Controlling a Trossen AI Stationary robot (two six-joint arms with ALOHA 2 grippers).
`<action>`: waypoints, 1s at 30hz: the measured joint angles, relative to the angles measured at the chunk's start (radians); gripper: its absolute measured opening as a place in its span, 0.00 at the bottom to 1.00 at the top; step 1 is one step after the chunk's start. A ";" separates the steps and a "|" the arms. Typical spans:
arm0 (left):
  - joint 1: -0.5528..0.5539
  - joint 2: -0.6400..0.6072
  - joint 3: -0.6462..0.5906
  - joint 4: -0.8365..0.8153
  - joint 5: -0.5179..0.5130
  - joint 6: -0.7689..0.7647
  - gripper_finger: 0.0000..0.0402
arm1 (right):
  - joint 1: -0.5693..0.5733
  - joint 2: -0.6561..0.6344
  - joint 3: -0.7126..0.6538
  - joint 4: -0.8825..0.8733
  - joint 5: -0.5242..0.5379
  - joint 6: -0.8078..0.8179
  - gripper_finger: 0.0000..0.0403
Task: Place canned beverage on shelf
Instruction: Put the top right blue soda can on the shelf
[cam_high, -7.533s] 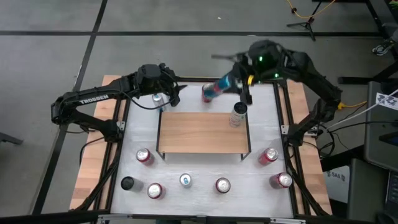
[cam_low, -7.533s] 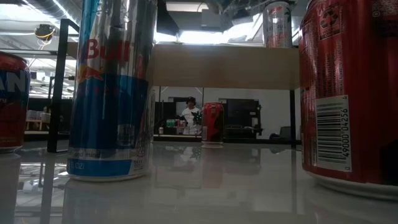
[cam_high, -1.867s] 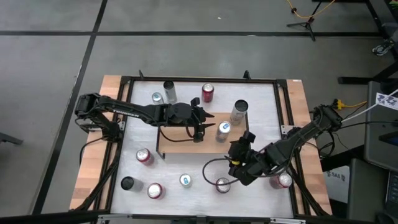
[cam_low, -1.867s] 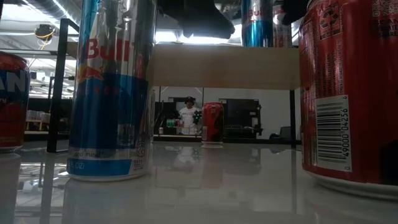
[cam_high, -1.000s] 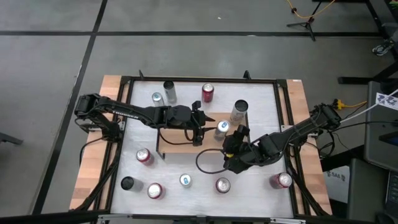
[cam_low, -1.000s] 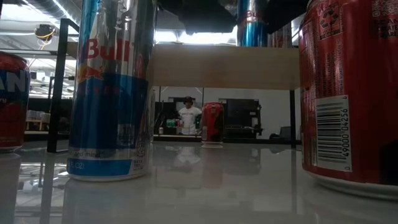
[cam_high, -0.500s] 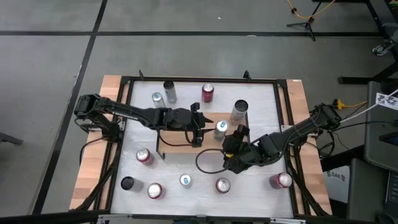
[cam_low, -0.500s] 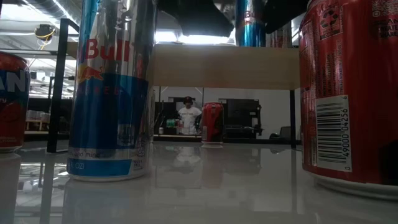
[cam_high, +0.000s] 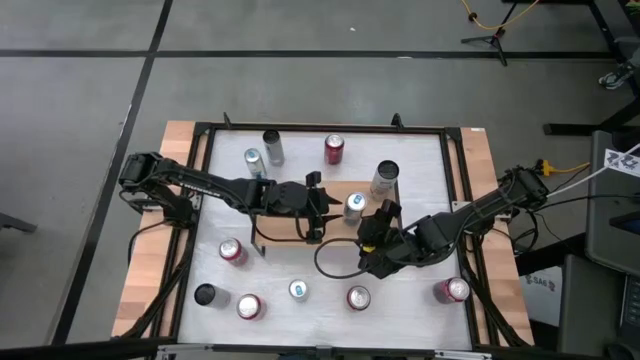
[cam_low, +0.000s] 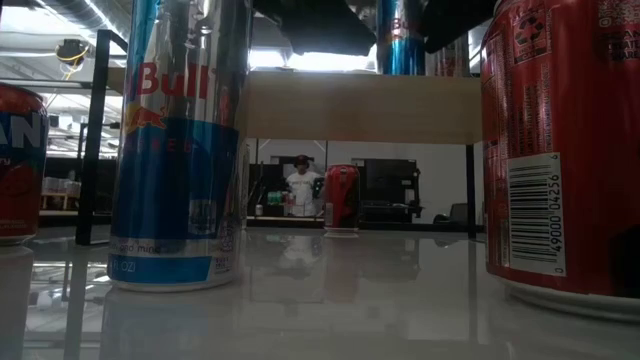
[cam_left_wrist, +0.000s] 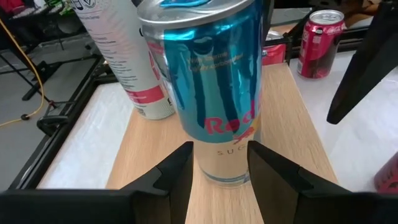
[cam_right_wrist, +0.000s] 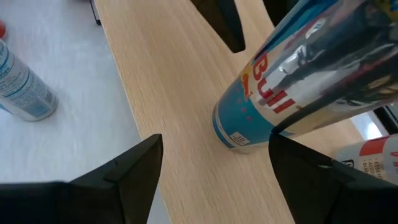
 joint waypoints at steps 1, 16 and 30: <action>0.000 0.000 0.000 0.000 -0.001 0.000 0.36 | 0.000 0.000 0.000 0.000 0.002 0.000 0.71; 0.009 0.000 0.000 0.000 -0.055 0.003 0.36 | -0.056 0.000 0.000 0.000 0.000 -0.004 0.71; 0.060 0.000 0.000 0.000 -0.074 0.003 0.36 | -0.125 0.000 0.000 -0.001 -0.001 -0.019 0.71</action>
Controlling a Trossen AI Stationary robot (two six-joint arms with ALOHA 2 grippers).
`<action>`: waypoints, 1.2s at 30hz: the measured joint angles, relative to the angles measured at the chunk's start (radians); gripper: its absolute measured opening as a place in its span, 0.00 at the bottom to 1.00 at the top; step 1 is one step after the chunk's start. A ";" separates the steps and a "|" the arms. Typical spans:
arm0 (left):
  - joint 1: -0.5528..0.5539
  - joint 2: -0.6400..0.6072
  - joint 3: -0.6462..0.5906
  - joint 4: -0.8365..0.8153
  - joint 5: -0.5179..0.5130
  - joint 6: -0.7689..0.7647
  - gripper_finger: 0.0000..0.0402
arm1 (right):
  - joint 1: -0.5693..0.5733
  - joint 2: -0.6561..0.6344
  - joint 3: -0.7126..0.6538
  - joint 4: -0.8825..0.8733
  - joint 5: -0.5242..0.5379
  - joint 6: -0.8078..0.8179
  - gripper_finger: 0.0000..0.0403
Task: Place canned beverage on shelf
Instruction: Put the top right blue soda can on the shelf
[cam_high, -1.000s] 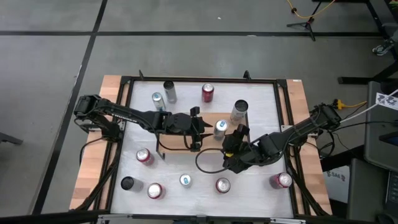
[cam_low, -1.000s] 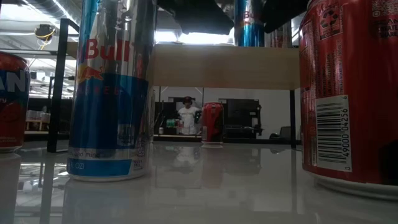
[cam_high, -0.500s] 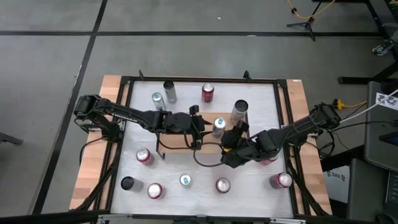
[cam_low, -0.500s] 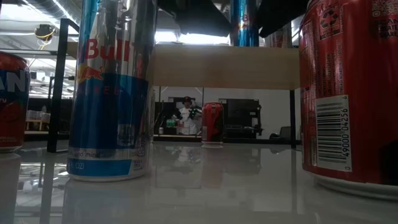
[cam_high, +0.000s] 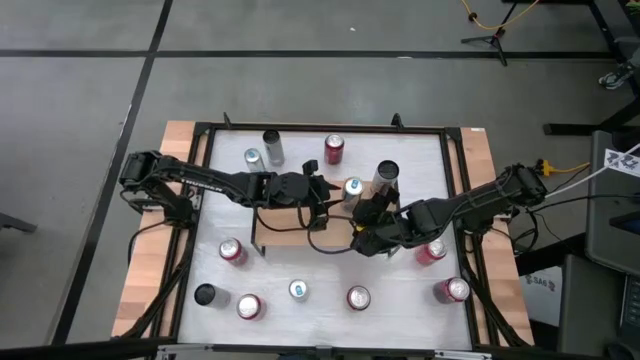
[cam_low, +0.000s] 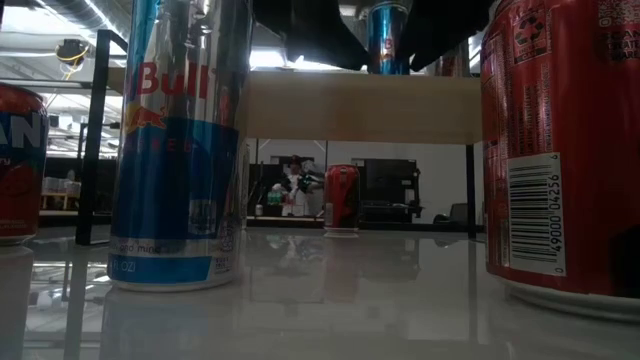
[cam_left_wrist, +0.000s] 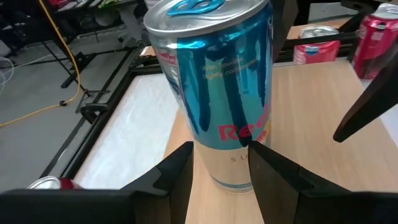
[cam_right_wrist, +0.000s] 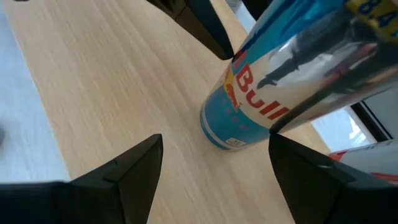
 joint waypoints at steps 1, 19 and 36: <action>0.003 0.000 0.000 0.000 0.000 0.000 0.36 | -0.001 0.000 0.000 0.000 0.000 -0.008 0.71; 0.011 0.000 0.000 0.000 0.000 0.017 0.36 | 0.002 0.000 0.000 -0.003 0.000 -0.019 0.71; 0.011 0.000 0.000 -0.071 -0.005 0.016 0.36 | 0.002 0.000 0.000 -0.053 0.000 -0.004 0.71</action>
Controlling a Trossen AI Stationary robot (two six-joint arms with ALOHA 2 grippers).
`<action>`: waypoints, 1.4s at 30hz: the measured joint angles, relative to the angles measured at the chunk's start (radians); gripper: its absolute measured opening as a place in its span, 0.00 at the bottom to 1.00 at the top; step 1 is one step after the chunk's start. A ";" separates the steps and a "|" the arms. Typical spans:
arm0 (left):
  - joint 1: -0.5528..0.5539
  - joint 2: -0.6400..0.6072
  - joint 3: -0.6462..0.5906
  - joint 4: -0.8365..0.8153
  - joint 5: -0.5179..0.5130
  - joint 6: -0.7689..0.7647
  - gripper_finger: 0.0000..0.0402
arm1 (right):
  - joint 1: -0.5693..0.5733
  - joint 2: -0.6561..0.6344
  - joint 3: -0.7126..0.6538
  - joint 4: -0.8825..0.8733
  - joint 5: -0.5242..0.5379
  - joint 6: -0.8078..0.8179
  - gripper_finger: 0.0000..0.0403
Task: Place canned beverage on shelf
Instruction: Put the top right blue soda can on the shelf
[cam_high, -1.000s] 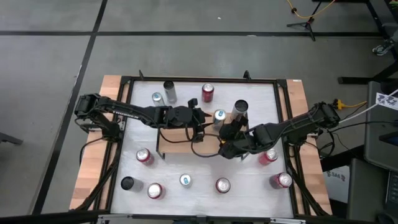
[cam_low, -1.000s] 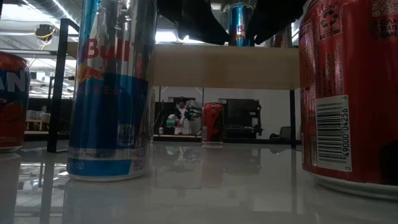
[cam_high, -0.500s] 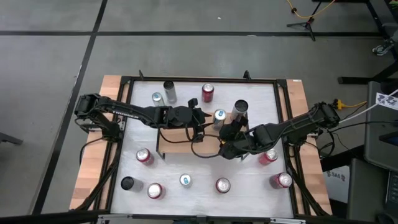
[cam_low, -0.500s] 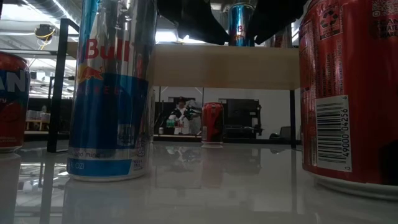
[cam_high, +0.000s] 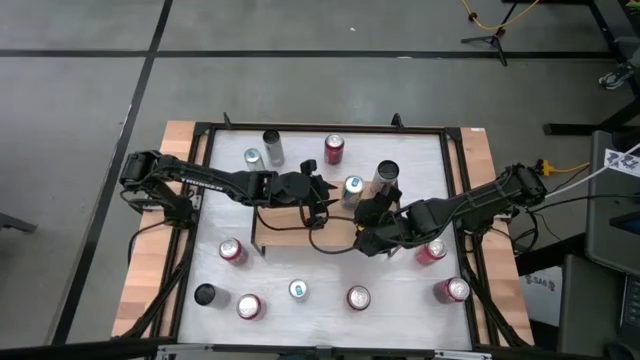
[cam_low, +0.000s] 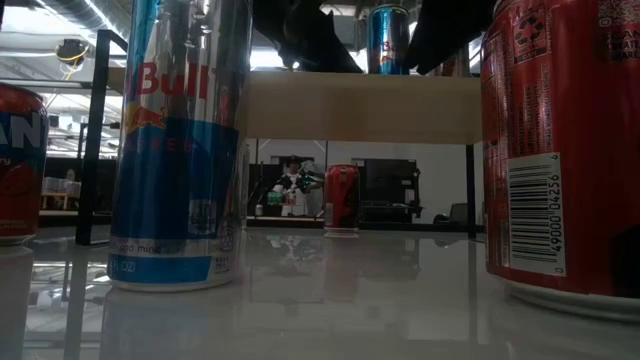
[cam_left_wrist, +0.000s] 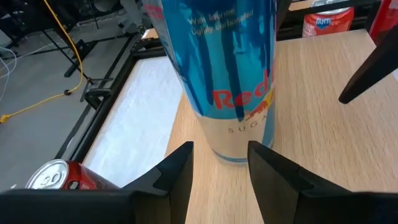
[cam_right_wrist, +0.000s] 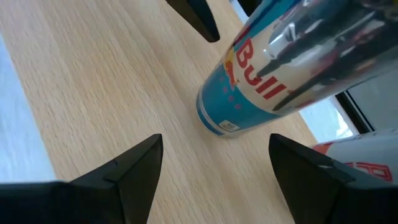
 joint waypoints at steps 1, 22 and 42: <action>0.000 0.000 0.000 0.000 0.000 0.000 0.36 | 0.000 0.000 0.000 0.000 0.000 0.000 0.71; -0.001 0.000 0.000 -0.022 0.000 0.000 0.36 | -0.042 0.000 0.000 0.122 0.070 -0.108 0.71; 0.000 0.000 0.000 -0.034 -0.006 0.001 0.36 | -0.065 0.000 0.000 0.130 -0.019 -0.111 0.71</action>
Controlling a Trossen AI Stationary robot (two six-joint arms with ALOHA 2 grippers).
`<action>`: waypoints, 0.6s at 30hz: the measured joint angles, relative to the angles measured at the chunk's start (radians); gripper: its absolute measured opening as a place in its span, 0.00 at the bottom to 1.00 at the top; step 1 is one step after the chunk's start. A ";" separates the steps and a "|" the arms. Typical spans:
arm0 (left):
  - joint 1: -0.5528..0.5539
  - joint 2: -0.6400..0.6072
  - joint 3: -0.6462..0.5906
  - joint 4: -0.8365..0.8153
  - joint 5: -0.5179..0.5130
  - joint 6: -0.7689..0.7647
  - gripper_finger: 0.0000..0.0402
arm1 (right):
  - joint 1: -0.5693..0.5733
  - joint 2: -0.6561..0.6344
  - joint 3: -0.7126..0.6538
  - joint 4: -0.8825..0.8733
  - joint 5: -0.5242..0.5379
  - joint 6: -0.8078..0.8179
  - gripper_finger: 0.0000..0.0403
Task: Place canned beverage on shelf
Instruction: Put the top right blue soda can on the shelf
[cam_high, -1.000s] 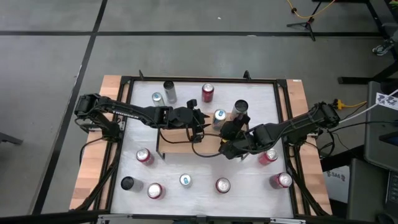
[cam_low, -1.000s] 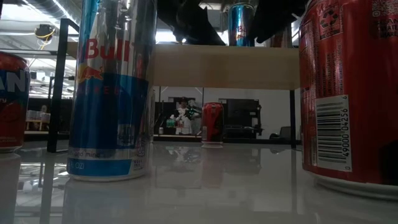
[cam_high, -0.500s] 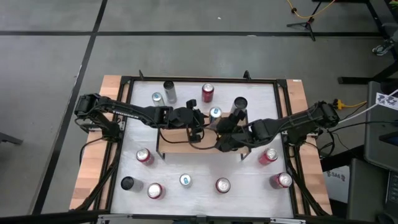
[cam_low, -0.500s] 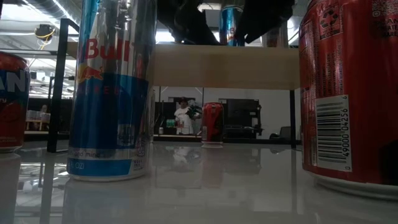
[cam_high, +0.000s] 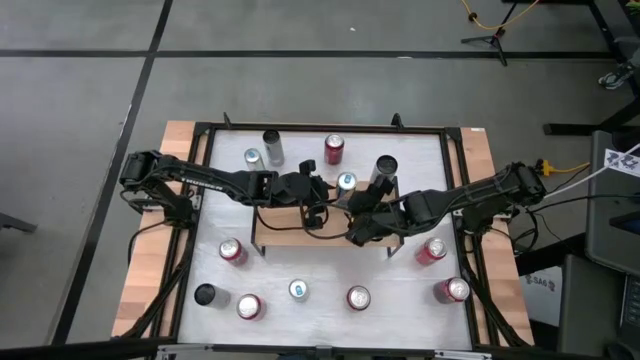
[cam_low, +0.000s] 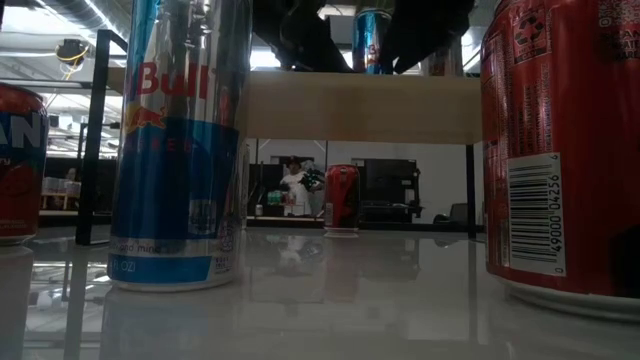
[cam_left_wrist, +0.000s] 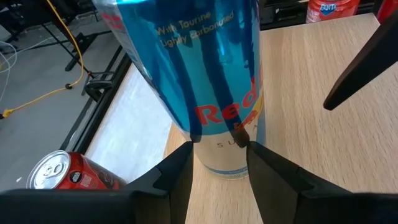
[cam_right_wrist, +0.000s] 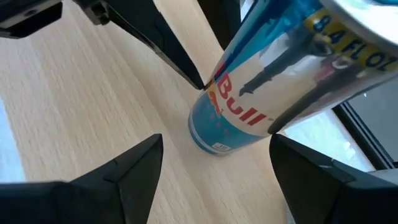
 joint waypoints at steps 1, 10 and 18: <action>0.000 0.000 0.000 0.000 0.000 0.000 0.36 | 0.000 0.000 0.000 0.000 -0.007 0.000 0.71; -0.003 -0.006 0.000 -0.054 0.003 -0.011 0.36 | 0.001 0.000 0.000 -0.033 -0.122 0.008 0.71; -0.031 -0.010 0.000 -0.104 0.011 -0.049 0.36 | 0.014 0.000 0.000 -0.047 -0.192 0.031 0.71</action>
